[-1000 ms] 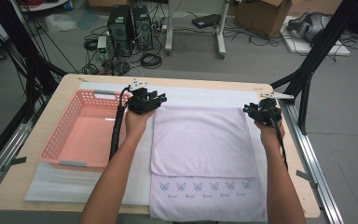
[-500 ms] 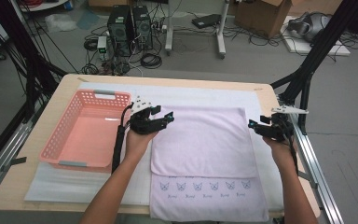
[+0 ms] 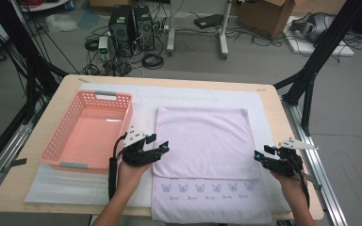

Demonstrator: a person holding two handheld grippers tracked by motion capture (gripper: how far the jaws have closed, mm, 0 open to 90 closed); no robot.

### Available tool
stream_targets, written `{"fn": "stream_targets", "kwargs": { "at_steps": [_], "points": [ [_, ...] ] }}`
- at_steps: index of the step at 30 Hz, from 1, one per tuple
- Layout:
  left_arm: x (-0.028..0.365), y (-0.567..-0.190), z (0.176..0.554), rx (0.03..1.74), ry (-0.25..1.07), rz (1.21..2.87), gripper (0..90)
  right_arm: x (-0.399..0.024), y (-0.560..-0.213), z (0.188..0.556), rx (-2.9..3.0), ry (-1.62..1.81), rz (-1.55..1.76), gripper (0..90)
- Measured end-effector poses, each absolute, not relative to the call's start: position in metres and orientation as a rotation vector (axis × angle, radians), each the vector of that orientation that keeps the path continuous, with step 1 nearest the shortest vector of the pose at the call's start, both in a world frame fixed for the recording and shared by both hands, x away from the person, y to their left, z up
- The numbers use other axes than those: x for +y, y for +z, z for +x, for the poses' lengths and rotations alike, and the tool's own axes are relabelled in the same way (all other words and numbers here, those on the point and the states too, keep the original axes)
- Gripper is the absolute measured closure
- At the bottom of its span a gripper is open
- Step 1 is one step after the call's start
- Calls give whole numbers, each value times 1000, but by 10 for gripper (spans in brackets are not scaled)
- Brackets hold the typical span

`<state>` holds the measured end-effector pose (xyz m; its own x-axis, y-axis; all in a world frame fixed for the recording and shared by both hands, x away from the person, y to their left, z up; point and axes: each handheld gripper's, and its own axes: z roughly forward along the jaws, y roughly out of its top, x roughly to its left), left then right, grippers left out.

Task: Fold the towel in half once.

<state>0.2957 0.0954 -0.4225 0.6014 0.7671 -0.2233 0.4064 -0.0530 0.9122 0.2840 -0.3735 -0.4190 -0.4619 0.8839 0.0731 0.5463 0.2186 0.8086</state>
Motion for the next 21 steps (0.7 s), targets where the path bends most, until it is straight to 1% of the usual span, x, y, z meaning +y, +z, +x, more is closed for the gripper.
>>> {"fn": "stream_targets", "kwargs": {
  "at_steps": [5, 8, 12, 14, 17, 21],
  "points": [
    [107, -437, 276, 1020, 369, 1695, 410, -377, -425, 262, 2105, 1127, 1328, 508],
    [111, -443, 267, 1044, 353, 1734, 372, -380, -430, 251, 2119, 1126, 1332, 547],
    [121, -449, 260, 1064, 321, 1748, 383, -380, -439, 237, 2137, 1165, 1352, 589],
    [124, -451, 258, 1090, 318, 1765, 451, -377, -445, 233, 2178, 1126, 1329, 599],
    [127, -451, 254, 1105, 315, 1776, 515, -373, -448, 229, 2199, 1089, 1299, 621],
    [125, -451, 252, 1097, 282, 1789, 541, -371, -447, 228, 2202, 1094, 1286, 621]
  ]
}}
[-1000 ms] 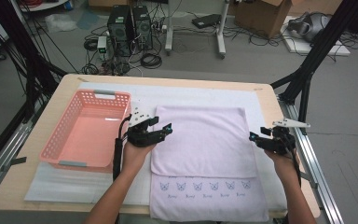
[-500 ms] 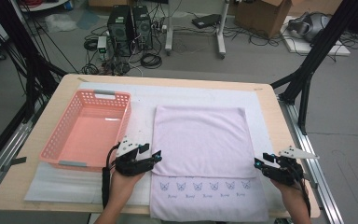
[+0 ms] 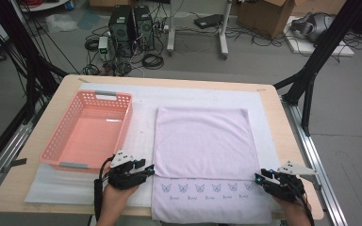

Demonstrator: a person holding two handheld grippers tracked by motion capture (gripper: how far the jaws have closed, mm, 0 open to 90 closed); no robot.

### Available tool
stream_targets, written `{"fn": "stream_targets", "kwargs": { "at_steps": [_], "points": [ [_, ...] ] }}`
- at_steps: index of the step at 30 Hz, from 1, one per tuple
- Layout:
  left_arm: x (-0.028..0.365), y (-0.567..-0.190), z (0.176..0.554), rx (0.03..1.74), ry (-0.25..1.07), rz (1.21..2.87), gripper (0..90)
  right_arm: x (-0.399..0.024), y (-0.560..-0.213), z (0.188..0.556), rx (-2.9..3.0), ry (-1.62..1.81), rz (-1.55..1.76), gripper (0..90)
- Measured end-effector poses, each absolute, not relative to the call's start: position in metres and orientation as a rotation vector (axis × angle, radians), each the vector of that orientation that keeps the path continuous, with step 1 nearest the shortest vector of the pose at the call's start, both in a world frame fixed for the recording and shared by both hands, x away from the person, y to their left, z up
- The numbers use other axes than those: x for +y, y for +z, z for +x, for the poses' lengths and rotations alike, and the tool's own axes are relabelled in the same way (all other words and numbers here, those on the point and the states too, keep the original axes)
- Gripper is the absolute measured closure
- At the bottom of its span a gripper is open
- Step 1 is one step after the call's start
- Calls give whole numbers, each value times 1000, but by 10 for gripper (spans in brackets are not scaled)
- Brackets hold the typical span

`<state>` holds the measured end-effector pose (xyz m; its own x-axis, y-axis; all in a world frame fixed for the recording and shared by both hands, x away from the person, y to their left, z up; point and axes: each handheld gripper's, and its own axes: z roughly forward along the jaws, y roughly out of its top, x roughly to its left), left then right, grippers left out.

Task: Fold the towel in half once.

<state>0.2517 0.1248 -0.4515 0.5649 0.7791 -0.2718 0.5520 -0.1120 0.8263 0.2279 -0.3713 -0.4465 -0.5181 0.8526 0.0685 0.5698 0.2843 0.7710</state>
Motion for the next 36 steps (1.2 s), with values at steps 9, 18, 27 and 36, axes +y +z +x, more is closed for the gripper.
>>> {"fn": "stream_targets", "kwargs": {
  "at_steps": [9, 18, 27, 36],
  "points": [
    [108, -454, 254, 1123, 266, 1878, 661, -370, -448, 230, 2217, 1096, 1308, 634],
    [103, -450, 249, 1081, 332, 1888, 858, -369, -449, 231, 2221, 1091, 1299, 820],
    [108, -441, 242, 1034, 340, 1838, 871, -369, -446, 231, 2222, 1106, 1313, 871],
    [116, -437, 225, 1023, 247, 1777, 875, -376, -437, 218, 2213, 1176, 1315, 873]
  ]
}}
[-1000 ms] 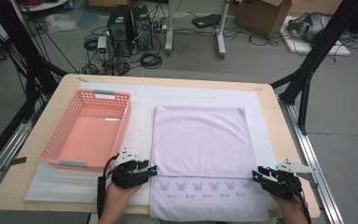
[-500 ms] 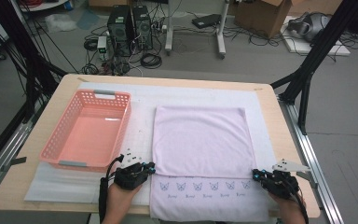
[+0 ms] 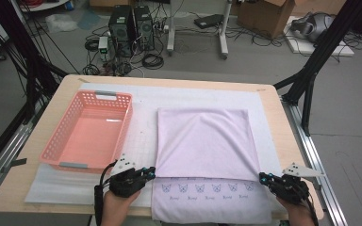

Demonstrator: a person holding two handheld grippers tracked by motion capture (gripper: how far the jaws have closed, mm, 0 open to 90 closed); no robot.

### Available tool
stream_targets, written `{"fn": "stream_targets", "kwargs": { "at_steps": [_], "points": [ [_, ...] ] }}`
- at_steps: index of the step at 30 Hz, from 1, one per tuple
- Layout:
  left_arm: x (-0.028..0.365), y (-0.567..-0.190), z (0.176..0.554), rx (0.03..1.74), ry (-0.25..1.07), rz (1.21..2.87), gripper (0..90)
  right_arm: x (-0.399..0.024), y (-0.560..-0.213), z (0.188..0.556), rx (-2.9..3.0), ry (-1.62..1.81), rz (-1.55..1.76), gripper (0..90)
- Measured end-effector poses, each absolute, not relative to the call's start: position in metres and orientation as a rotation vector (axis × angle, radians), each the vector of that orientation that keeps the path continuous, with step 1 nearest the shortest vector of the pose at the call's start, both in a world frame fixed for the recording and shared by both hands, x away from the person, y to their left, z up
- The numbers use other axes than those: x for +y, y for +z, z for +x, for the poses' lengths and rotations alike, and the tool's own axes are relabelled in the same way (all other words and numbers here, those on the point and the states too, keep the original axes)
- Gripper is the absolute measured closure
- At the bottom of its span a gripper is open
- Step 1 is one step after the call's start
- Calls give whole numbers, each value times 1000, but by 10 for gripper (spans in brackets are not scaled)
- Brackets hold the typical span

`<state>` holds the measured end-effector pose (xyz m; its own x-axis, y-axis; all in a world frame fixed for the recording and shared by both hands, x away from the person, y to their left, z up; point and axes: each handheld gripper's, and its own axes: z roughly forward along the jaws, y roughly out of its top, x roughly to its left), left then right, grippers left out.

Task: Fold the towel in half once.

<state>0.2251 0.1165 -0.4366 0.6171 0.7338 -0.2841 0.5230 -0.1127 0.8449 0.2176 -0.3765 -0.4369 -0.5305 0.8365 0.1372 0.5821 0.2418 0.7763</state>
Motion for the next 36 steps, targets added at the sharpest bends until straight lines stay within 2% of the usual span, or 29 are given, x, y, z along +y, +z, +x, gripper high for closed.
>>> {"fn": "stream_targets", "kwargs": {
  "at_steps": [8, 20, 26, 27, 29, 30, 32, 36],
  "points": [
    [118, -436, 199, 1002, 225, 1778, 875, -382, -432, 195, 2232, 1198, 1294, 873],
    [113, -432, 149, 945, 235, 1837, 875, -392, -431, 135, 2257, 1203, 1273, 874],
    [115, -434, 130, 918, 195, 1864, 866, -396, -432, 115, 2283, 1204, 1277, 872],
    [114, -435, 132, 918, 198, 1864, 828, -395, -434, 116, 2299, 1195, 1278, 857],
    [116, -437, 137, 919, 255, 1833, 598, -393, -435, 118, 2291, 1177, 1287, 807],
    [117, -437, 142, 936, 269, 1810, 521, -393, -435, 121, 2278, 1188, 1302, 770],
    [120, -436, 156, 959, 288, 1784, 497, -395, -432, 127, 2225, 1201, 1321, 716],
    [117, -437, 186, 993, 297, 1778, 527, -392, -427, 146, 2156, 1190, 1330, 697]
  ]
}}
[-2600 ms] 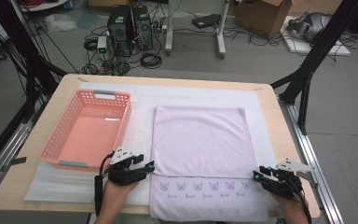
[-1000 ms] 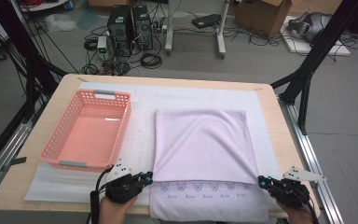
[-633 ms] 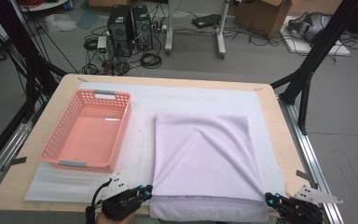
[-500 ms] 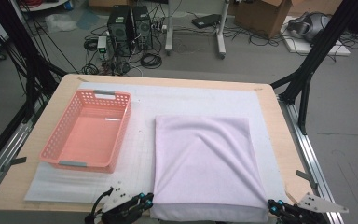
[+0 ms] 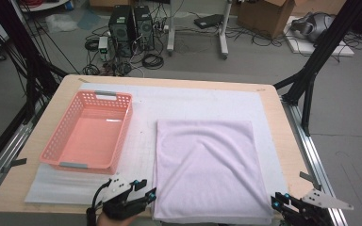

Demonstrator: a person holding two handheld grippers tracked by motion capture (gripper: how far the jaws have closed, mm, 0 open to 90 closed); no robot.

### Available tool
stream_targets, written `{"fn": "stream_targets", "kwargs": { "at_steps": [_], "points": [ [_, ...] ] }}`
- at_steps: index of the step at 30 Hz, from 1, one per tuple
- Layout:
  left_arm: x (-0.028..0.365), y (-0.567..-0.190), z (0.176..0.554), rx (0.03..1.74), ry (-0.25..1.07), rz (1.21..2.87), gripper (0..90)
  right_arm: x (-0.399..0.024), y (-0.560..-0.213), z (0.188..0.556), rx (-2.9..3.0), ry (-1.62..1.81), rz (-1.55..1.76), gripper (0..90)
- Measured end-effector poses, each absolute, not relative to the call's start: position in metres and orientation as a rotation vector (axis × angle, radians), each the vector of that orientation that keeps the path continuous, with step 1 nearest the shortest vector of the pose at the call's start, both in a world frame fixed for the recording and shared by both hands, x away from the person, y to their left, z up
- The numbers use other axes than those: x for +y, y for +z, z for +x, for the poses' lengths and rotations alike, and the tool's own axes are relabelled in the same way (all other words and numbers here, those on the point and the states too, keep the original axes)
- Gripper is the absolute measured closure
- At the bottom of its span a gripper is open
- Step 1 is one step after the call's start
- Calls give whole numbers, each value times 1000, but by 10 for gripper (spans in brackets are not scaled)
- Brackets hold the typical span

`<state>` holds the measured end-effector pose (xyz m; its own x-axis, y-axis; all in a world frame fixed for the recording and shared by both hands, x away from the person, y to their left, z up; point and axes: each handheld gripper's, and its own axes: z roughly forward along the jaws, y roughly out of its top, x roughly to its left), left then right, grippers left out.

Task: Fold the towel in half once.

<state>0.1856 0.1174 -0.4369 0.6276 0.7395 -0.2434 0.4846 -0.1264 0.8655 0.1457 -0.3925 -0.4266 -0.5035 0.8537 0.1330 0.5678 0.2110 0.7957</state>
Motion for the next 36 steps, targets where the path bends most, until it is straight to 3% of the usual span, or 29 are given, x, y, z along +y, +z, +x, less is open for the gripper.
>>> {"fn": "stream_targets", "kwargs": {
  "at_steps": [7, 12, 16, 18, 35, 36],
  "points": [
    [90, -446, 231, 1024, 256, 1848, 535, -377, -426, 189, 2112, 1137, 1356, 690],
    [79, -454, 236, 1011, 288, 1911, 557, -362, -439, 214, 2166, 1023, 1392, 736],
    [79, -454, 232, 1008, 358, 1939, 824, -364, -443, 218, 2163, 1029, 1419, 883],
    [83, -454, 231, 1019, 346, 1918, 876, -365, -443, 216, 2172, 1028, 1395, 890],
    [114, -442, 194, 984, 244, 1846, 874, -386, -426, 172, 2230, 1097, 1398, 898],
    [112, -442, 196, 977, 262, 1830, 733, -387, -426, 172, 2204, 1110, 1389, 893]
  ]
}}
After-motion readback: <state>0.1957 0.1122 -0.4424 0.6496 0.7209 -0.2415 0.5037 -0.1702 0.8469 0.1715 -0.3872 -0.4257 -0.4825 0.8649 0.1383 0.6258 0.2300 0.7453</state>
